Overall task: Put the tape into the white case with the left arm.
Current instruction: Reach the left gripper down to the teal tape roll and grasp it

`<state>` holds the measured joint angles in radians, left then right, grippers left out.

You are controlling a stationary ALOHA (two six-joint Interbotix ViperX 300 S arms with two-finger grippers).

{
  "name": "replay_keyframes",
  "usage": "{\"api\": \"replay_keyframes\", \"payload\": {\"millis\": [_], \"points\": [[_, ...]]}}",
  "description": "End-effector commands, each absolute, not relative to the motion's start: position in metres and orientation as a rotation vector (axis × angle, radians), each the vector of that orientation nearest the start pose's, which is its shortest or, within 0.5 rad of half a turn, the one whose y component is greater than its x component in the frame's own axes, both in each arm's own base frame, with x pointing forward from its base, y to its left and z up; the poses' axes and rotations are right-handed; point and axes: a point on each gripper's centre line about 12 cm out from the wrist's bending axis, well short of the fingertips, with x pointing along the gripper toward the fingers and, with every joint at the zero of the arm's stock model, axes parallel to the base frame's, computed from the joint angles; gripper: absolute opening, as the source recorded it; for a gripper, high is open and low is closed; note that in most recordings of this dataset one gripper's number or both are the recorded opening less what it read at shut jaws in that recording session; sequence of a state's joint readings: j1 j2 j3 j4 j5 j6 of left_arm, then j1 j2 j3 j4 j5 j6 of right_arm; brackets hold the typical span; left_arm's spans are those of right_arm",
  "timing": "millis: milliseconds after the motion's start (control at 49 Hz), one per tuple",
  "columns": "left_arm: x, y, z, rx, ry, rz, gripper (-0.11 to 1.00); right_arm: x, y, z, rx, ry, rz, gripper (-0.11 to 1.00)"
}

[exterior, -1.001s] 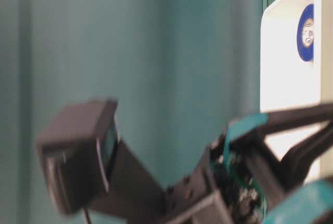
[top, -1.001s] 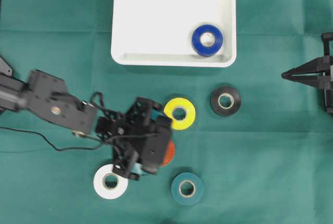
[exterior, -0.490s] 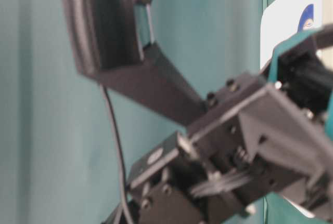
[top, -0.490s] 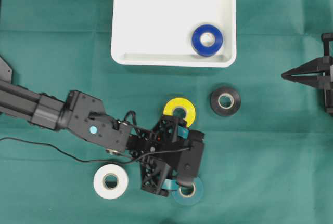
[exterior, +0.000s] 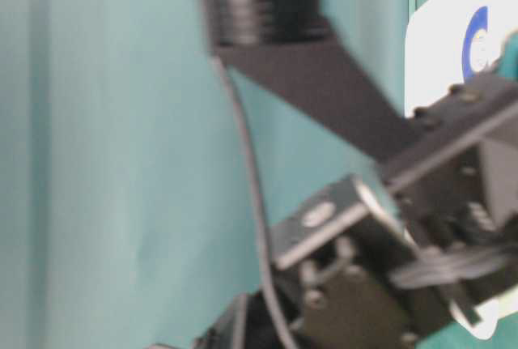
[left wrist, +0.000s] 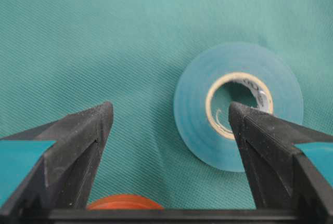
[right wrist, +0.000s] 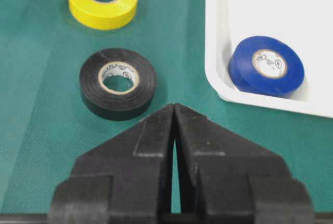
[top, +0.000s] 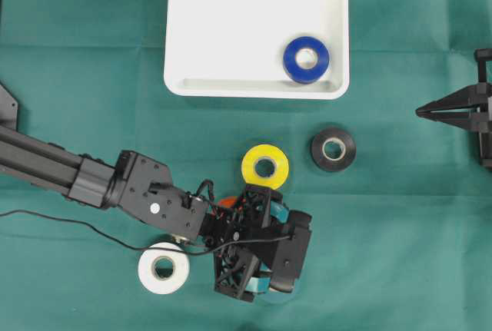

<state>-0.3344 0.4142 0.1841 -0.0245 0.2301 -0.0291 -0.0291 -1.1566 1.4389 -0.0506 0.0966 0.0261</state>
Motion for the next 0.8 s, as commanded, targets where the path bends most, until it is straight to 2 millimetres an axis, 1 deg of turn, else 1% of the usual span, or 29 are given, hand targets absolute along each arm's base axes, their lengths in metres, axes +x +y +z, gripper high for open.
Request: {"api": "replay_keyframes", "payload": {"millis": [0, 265, 429, 511, 551, 592, 756, 776], "points": [[0.481, -0.169, 0.135, 0.081, 0.791, -0.304, 0.91, 0.149, -0.005, 0.178, -0.019, 0.371, -0.031, -0.09], [0.488, -0.169, 0.120, 0.086, 0.810, -0.299, 0.91, 0.149, -0.005, 0.178, -0.020, 0.370, -0.029, -0.09], [0.489, -0.168, 0.121, 0.086, 0.807, -0.297, 0.91, 0.149, -0.005, 0.178, -0.020, 0.370, -0.029, -0.09], [0.488, -0.168, 0.121, 0.088, 0.806, -0.298, 0.89, 0.149, -0.005, 0.178, -0.020, 0.371, -0.029, -0.09], [0.488, -0.168, 0.122, 0.089, 0.806, -0.300, 0.85, 0.149, -0.005, 0.178, -0.020, 0.371, -0.029, -0.09], [0.487, -0.168, 0.121, 0.089, 0.808, -0.299, 0.77, 0.149, -0.005, 0.178, -0.018, 0.373, -0.031, -0.09], [0.485, -0.168, 0.126, 0.087, 0.802, -0.301, 0.30, 0.149, -0.005, 0.178, -0.020, 0.370, -0.029, -0.09], [0.485, -0.168, 0.127, 0.087, 0.802, -0.301, 0.26, 0.149, -0.005, 0.178, -0.020, 0.373, -0.029, -0.09]]}}
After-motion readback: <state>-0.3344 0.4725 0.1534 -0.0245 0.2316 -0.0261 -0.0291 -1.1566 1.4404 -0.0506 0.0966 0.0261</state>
